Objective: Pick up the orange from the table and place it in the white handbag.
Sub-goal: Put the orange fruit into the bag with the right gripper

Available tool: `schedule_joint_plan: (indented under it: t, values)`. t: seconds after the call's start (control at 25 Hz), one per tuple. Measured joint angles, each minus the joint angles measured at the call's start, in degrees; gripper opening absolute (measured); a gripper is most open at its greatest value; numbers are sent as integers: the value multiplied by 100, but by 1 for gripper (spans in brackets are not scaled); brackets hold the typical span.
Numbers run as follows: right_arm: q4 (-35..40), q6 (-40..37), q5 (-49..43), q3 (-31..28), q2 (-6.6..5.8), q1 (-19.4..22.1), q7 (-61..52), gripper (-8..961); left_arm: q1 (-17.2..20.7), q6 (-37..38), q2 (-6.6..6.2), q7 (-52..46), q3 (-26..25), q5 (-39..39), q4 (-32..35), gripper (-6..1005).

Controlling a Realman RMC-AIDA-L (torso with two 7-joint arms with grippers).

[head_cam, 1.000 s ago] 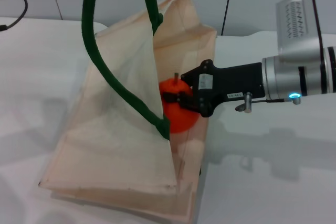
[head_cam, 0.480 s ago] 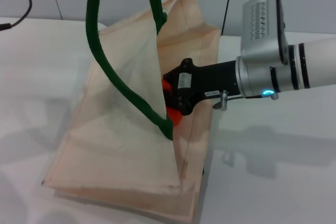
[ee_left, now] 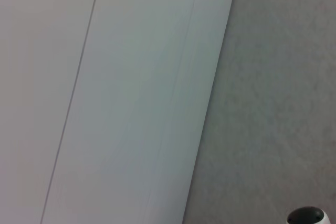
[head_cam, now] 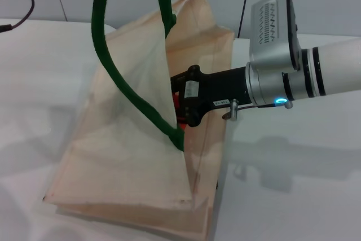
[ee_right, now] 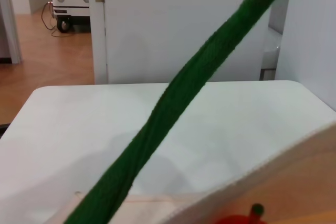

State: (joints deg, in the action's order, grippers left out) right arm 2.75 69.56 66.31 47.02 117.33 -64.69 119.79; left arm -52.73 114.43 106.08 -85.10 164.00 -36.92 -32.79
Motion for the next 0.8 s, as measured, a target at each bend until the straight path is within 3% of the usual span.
schedule_joint_plan:
  t: [0.44, 0.64, 0.8]
  values:
    - [-11, -211, 7, -159, -21, 110, -1, 666, 48, -89, 0, 2, 0, -5, 0, 174]
    - [29, -209, 15, -160, -33, 170, 1, 783, 61, -116, 4, -8, 0, -5, 0, 176]
    - [347, -223, 64, -195, -91, 576, -92, 862, 83, -128, 4, -18, 5, -1, 0, 177]
